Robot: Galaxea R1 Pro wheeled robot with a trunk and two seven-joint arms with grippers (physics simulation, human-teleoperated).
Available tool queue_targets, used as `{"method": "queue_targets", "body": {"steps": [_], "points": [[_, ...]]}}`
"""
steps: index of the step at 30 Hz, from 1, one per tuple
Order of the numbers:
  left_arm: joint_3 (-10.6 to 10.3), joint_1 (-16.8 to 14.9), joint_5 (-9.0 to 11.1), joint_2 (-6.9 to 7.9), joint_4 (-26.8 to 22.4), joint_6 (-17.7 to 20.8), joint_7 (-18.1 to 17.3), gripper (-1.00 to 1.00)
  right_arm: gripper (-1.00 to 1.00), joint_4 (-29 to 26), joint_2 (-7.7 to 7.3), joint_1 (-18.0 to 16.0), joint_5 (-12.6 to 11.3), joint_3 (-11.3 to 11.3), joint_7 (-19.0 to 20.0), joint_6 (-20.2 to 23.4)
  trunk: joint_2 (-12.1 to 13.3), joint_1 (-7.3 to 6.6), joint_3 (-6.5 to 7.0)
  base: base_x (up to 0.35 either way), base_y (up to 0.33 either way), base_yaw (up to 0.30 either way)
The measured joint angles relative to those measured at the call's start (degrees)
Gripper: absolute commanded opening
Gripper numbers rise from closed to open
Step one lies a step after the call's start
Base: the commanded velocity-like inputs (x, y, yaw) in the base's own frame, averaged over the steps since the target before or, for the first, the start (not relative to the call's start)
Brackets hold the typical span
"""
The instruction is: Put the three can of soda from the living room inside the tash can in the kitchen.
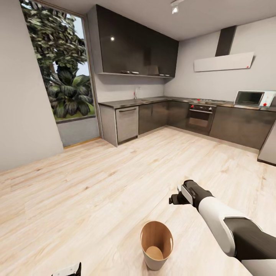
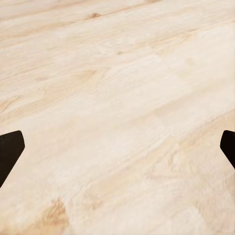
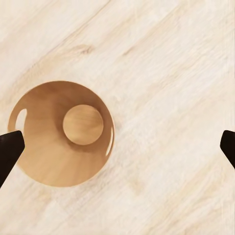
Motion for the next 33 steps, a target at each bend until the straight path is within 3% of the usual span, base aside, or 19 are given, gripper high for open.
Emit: {"method": "queue_targets", "body": {"steps": [33], "points": [[-0.1,0.0,0.0,0.0,0.0,0.1,-0.1,1.0,1.0,0.7,0.05,0.0,-0.1,0.1,0.1,0.0,-13.2,7.25,-5.92,0.0,0.0,0.0]]}}
